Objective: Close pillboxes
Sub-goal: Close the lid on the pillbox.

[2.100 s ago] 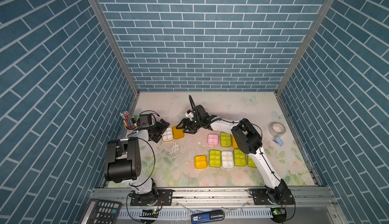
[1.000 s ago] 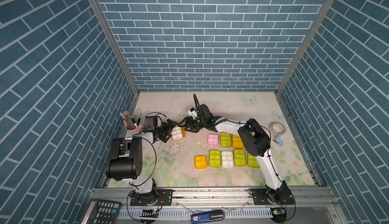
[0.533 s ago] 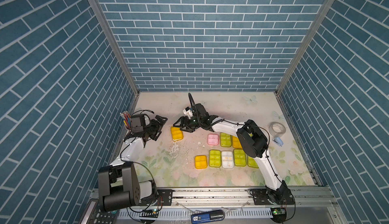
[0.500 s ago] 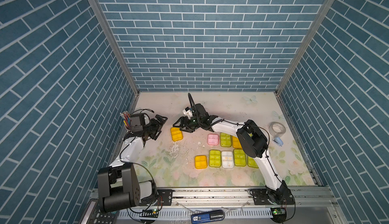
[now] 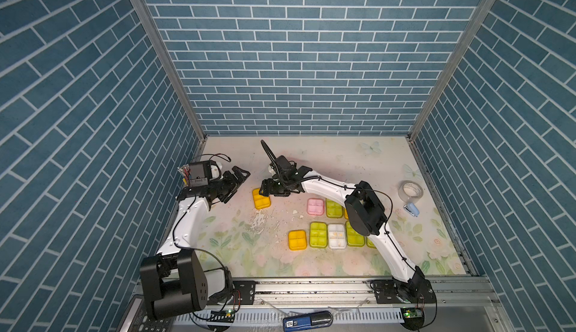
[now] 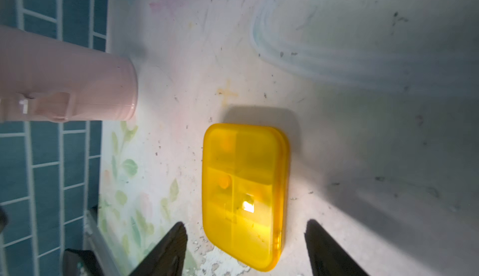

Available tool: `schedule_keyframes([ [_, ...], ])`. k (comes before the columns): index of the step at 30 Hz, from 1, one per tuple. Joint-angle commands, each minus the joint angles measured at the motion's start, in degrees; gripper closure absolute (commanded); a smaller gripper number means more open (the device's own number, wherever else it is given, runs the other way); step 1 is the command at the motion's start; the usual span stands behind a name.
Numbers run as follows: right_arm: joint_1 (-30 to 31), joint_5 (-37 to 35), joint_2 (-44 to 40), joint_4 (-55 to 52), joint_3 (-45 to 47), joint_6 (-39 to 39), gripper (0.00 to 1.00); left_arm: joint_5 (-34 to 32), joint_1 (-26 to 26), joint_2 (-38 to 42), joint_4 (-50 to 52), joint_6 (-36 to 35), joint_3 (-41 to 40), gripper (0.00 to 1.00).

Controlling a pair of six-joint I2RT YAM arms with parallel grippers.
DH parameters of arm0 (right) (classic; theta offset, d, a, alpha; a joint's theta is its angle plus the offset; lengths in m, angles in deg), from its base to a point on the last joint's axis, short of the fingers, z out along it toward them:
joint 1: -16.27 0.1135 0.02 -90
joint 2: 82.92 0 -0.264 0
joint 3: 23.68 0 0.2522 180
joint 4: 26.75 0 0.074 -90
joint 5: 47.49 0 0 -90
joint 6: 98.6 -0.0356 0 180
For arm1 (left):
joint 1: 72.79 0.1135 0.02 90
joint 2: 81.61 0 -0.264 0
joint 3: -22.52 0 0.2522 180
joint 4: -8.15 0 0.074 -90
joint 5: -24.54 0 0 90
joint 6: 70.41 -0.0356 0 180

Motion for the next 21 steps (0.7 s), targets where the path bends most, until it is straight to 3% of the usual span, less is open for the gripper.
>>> schedule_keyframes([
  [1, 1.04, -7.3, 3.44, -9.74, -3.86, 5.63, 0.27, 1.49, 0.4, 1.97, -0.03, 0.56, -2.17, 0.0],
  [8, 2.11, -9.65, 9.21, -15.67, -13.5, 7.63, 0.27, 4.89, 0.39, 2.15, -1.84, 2.08, -3.14, 0.01],
  [21, 2.65, -11.64, 10.92, -18.14, -15.49, 8.25, 0.27, 6.12, 0.74, 2.49, -2.91, 2.71, -3.66, 0.0],
])
